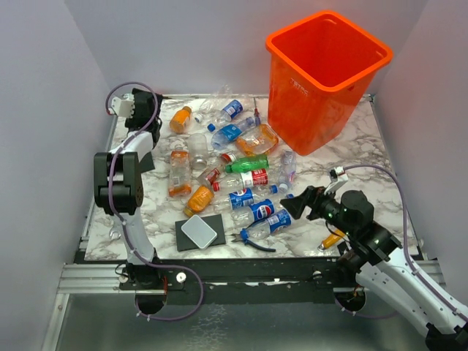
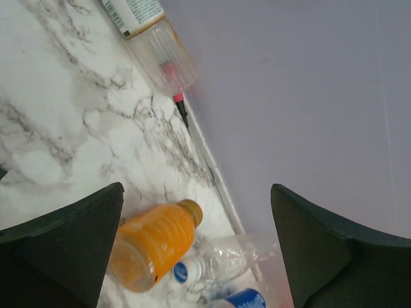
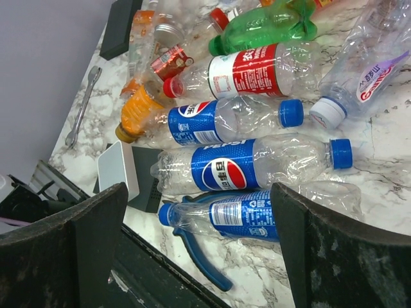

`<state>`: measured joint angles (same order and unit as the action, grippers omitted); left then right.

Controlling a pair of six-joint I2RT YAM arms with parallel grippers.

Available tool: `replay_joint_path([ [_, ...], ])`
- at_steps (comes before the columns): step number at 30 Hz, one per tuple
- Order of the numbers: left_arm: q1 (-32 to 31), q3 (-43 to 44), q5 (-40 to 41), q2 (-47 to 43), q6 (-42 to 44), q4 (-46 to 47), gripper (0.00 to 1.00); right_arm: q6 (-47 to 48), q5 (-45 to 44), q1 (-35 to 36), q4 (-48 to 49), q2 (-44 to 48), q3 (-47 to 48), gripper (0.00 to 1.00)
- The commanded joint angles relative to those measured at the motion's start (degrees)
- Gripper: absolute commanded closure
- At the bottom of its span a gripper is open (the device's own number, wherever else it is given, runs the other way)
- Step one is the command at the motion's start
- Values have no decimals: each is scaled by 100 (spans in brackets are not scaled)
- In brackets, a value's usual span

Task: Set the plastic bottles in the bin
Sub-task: Pick up the plastic bottle from the corner of the board.

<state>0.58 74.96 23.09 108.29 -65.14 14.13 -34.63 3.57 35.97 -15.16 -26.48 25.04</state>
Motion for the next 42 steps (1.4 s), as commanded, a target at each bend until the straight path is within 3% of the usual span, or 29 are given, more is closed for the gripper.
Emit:
replay_joint_path([
  [1,344,987,-158,783,-575,130,4,159,-293,33,-61,-115,251,4],
  [6,579,1749,-324,1783,-1140,-46,7,191,-553,33,-24,-403,351,4],
  [17,722,3565,-428,3185,-1419,-569,8,462,-938,33,231,-1138,504,4],
  [42,910,5087,-447,4754,-1347,-346,14,282,-1257,33,477,-1518,717,4],
])
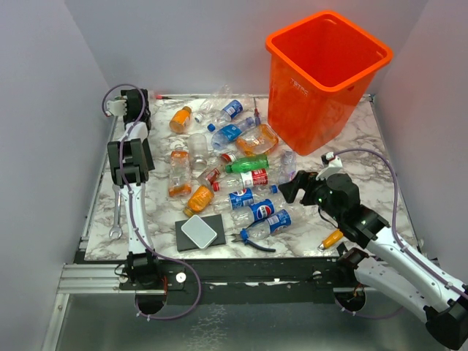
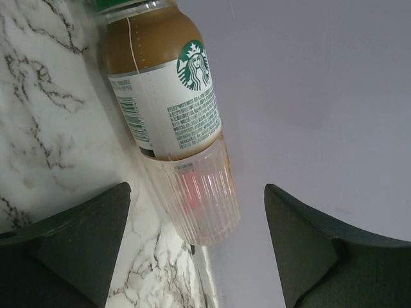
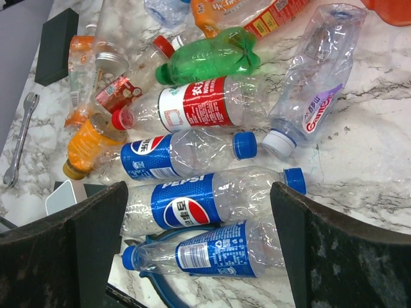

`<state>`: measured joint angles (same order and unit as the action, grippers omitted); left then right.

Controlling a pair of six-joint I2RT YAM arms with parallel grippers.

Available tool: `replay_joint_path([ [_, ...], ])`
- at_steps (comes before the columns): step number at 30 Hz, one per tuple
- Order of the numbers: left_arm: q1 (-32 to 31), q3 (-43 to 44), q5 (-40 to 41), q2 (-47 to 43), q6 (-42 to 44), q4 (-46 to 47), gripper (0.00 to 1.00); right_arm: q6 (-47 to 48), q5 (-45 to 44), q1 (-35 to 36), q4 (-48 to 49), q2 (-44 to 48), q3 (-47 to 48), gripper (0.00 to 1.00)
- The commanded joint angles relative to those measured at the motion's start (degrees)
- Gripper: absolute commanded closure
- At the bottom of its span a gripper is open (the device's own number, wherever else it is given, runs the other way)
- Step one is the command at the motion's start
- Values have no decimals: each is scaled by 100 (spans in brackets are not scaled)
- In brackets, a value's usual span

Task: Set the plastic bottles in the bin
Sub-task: Pick up the plastic bottle from the corner of the board.

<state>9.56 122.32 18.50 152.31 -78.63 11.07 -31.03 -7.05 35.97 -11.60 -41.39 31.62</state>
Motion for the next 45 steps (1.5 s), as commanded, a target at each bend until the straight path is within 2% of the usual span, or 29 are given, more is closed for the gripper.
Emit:
replay_joint_path([
  [1,12,417,20,398,5,-44,15,-79,-211,33,110,-27,63,4],
  [16,10,656,-19,819,15,-101,31,-147,-358,33,-36,8,14,4],
  [27,11,411,44,780,67,291,56,-216,-342,33,41,-127,-24,4],
  [38,11,-879,28,-40,-170,1381,78,-245,-295,32,110,-82,-54,4],
  [45,11,-2014,-135,-942,-318,2040,84,-319,-242,33,76,208,-115,4],
])
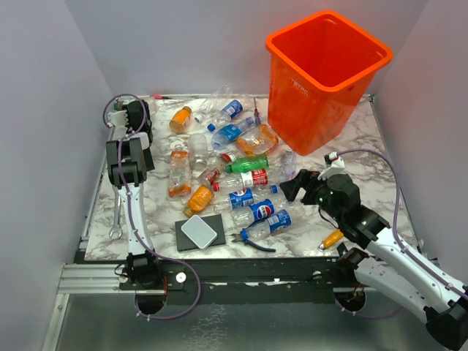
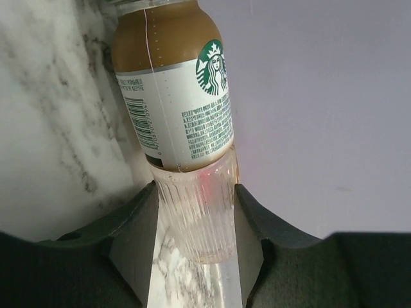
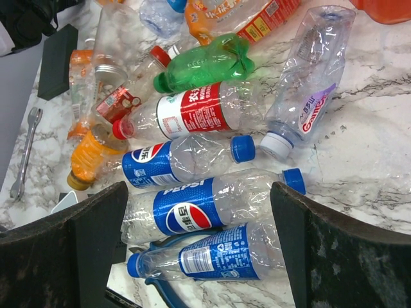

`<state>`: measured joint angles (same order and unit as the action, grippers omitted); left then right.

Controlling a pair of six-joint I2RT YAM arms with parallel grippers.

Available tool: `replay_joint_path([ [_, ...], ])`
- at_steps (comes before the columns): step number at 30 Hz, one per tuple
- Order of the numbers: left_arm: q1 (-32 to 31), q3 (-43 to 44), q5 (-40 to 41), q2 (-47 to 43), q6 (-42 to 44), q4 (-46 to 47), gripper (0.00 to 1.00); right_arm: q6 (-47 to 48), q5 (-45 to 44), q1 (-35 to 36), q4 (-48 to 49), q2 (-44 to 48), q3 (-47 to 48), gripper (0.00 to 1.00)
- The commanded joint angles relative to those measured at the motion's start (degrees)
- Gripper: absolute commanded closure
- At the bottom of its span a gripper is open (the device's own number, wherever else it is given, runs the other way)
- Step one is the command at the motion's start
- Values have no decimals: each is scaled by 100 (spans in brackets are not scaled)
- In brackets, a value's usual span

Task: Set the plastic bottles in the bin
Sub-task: Pick up the plastic bottle from the corner of the board, then place the plastic bottle in the trash bin.

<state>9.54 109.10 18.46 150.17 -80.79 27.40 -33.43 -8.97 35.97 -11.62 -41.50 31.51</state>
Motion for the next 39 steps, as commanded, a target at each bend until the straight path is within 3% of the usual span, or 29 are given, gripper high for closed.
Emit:
replay_joint_path([
  [1,13,-860,-154,-871,-103,517,84,-72,-51,33,54,266,-116,4],
  [11,-9,-2266,-809,-2541,-138,1146,88,344,-230,33,-272,705,0,4],
  [19,-295,-3706,-2622,-4237,254,1141,92,489,63,33,-535,1090,162,4],
  [24,-907,-4502,-3485,-5363,1232,1071,92,715,280,33,-616,1005,326,4],
  [32,-2375,-6055,-4385,-7386,2884,1057,92,356,1795,33,-301,896,652,4],
  [39,-3486,-7329,-4581,-8962,3790,1188,92,-815,2992,40,1203,430,164,4],
])
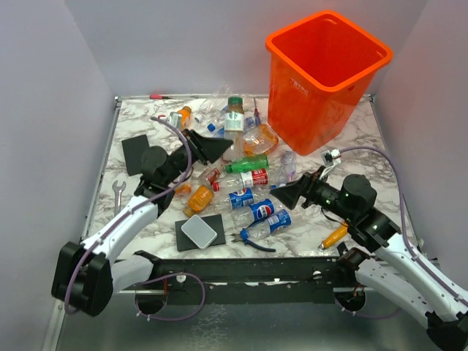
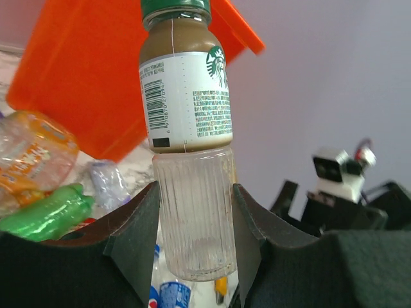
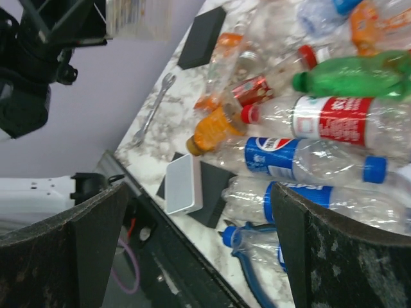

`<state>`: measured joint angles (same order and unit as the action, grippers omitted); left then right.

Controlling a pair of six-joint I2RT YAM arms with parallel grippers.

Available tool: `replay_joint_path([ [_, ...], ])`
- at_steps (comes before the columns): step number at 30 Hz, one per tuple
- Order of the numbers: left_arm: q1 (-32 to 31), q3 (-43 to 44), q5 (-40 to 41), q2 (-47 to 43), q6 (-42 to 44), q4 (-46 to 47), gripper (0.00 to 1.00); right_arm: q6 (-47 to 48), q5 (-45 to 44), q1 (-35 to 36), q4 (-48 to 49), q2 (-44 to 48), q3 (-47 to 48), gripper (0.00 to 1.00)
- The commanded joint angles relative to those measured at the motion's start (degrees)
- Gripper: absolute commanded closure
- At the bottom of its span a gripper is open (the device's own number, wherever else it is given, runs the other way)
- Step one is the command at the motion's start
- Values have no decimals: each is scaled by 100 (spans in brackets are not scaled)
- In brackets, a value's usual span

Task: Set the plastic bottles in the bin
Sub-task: Place the plastic bottle in the trash bin.

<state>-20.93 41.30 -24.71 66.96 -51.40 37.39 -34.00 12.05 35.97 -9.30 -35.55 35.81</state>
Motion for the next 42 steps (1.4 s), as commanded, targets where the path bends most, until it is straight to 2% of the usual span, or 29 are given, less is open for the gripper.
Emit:
replay_joint_path([
  [1,-559,-694,-182,-802,900,257,92,-873,903,40,1202,-216,-302,4],
  [6,-945,-1176,189,-1231,798,576,92,-1359,886,49,2185,-564,-369,2],
  [14,-1376,-1491,203,-1367,692,691,92,-1865,331,59,3256,-1245,-303,1],
  [25,-1753,-1839,525,-1513,739,797,95,-1828,492,183,3791,-2348,262,5],
  [29,-1821,-1821,582,-1444,675,924,95,-1708,555,385,3633,-2718,534,17],
  [34,-1879,-1732,582,-1324,644,1007,93,-1594,567,575,3663,-2836,498,42],
  [35,-1886,-1712,578,-1304,615,1007,85,-1549,567,578,3681,-2784,451,46],
  [36,-1886,-1682,524,-1282,592,991,69,-1443,562,586,3658,-2699,393,50],
  [37,-1885,-1615,430,-1255,611,898,48,-1275,549,586,3569,-2570,361,52],
  [39,-1888,-1392,189,-1210,695,501,19,-631,513,585,3185,-2201,336,55],
  [41,-1884,-1240,51,-1202,701,353,5,-63,457,579,2731,-1818,274,57],
  [42,-1884,-1192,10,-1209,687,349,1,159,414,585,2550,-1617,217,57],
])
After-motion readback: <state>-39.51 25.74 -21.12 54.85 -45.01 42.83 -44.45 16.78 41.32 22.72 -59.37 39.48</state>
